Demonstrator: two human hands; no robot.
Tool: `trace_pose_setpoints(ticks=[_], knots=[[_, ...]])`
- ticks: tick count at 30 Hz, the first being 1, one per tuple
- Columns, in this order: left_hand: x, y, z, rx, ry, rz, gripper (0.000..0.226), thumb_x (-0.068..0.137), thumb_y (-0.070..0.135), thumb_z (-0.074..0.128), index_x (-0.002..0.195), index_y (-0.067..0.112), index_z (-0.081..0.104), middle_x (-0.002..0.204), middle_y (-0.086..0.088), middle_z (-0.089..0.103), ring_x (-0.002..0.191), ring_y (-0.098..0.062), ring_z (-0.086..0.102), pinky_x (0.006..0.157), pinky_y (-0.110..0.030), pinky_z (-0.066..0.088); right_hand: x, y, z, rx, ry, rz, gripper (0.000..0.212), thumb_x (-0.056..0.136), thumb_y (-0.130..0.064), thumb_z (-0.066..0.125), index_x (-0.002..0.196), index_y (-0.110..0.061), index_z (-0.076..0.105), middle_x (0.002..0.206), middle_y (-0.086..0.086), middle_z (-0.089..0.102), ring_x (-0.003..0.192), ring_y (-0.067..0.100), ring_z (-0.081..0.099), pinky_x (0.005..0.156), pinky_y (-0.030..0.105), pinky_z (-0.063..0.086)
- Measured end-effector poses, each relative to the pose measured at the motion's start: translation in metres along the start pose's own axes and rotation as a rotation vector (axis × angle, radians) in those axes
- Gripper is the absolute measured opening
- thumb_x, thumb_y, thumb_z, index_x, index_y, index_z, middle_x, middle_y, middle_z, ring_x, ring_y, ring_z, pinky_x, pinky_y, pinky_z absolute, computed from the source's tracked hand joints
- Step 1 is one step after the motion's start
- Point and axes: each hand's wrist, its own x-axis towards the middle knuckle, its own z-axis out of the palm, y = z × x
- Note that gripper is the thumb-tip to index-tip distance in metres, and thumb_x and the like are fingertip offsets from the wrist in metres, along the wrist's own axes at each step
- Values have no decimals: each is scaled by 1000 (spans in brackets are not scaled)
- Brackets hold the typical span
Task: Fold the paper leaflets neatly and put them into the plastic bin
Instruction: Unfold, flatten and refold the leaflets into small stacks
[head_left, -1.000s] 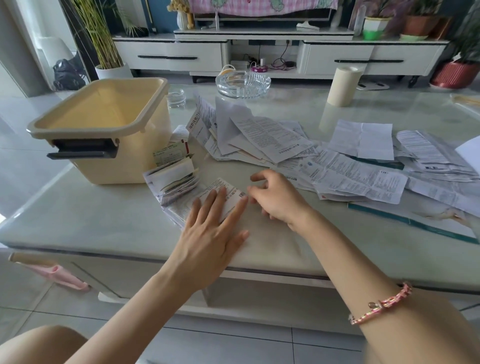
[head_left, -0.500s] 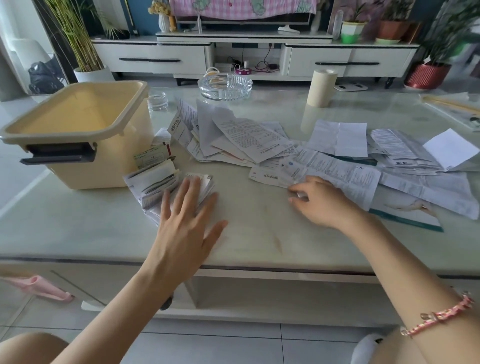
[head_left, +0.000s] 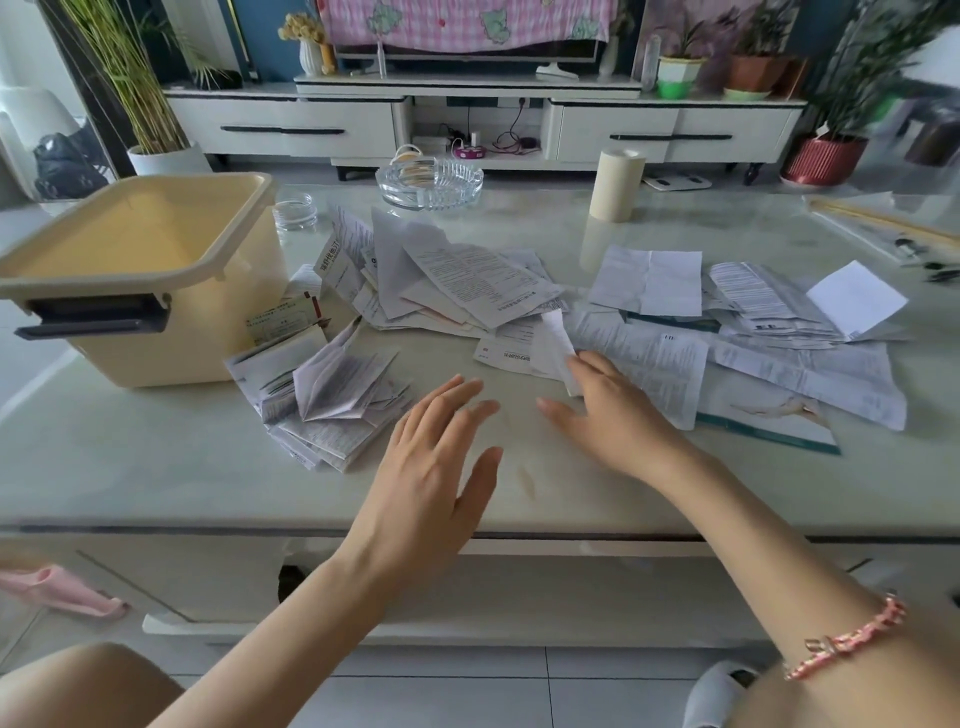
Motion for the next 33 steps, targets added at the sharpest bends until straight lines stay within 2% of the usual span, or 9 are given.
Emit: trace_pose_setpoints(ticks=[3, 6, 10, 13, 17, 20, 25, 28, 33], knots=[[8, 13, -3, -270, 18, -231, 34, 93, 34, 48, 119, 14, 58, 124, 8, 53, 112, -6, 49, 95, -16, 36, -5, -7, -6, 248, 192, -29, 47, 94, -23, 53, 135, -2, 44, 140, 7, 44, 127, 17, 41, 97, 12, 27], [21, 22, -6, -762, 9, -580, 22, 91, 34, 56, 105, 18, 60, 110, 2, 65, 101, -13, 62, 89, -30, 50, -15, -18, -15, 591, 320, -26, 38, 91, -14, 58, 128, -11, 54, 133, -1, 54, 122, 5, 47, 98, 9, 33], [35, 25, -4, -1443, -224, -1004, 69, 74, 53, 53, 122, 3, 51, 121, -16, 61, 103, -30, 65, 86, -41, 54, -44, -30, -24, 1078, 310, -83, 29, 87, -8, 61, 115, -16, 64, 112, -9, 67, 107, -4, 58, 87, 9, 41], [36, 25, -4, -1719, -383, -972, 91, 74, 69, 47, 135, 1, 42, 132, -19, 54, 119, -32, 56, 96, -46, 48, -63, -34, -20, 1202, 195, -165, 30, 79, -13, 57, 106, -14, 68, 93, -8, 72, 95, 3, 64, 81, 11, 44], [40, 29, -5, -1797, -375, -815, 90, 82, 74, 28, 127, -1, 50, 120, -23, 55, 110, -31, 53, 93, -36, 48, -76, -39, -10, 1191, 30, -182, 21, 80, -11, 55, 92, -9, 71, 84, 3, 71, 84, 14, 65, 79, 22, 51], [45, 34, -4, -1750, -237, -853, 68, 84, 58, 35, 124, 7, 56, 105, -14, 65, 94, -21, 62, 80, -26, 52, -81, -38, -11, 1142, 29, -197, 17, 79, -9, 55, 80, -10, 72, 80, 1, 70, 83, 11, 65, 81, 18, 48], [46, 34, 6, -1619, 41, -915, 29, 94, 21, 48, 114, 4, 61, 109, -9, 70, 94, -18, 68, 82, -30, 56, -74, -29, -20, 1122, 333, -68, 10, 78, -12, 59, 77, -17, 68, 75, -3, 62, 68, 4, 54, 68, 14, 42], [45, 37, 8, -1471, 81, -880, 20, 93, 16, 51, 106, 7, 63, 97, -5, 72, 80, -13, 69, 66, -25, 57, -66, -19, -23, 1068, 490, 197, 8, 87, -16, 63, 93, -20, 61, 91, -5, 60, 76, 1, 55, 72, 19, 42], [41, 40, 8, -1245, -51, -775, 18, 90, 17, 56, 102, 7, 63, 88, -3, 72, 76, -14, 69, 60, -24, 54, -55, -2, -36, 1120, 85, 395, 30, 81, -31, 67, 108, -19, 60, 104, 2, 66, 94, 15, 62, 82, 29, 45]])
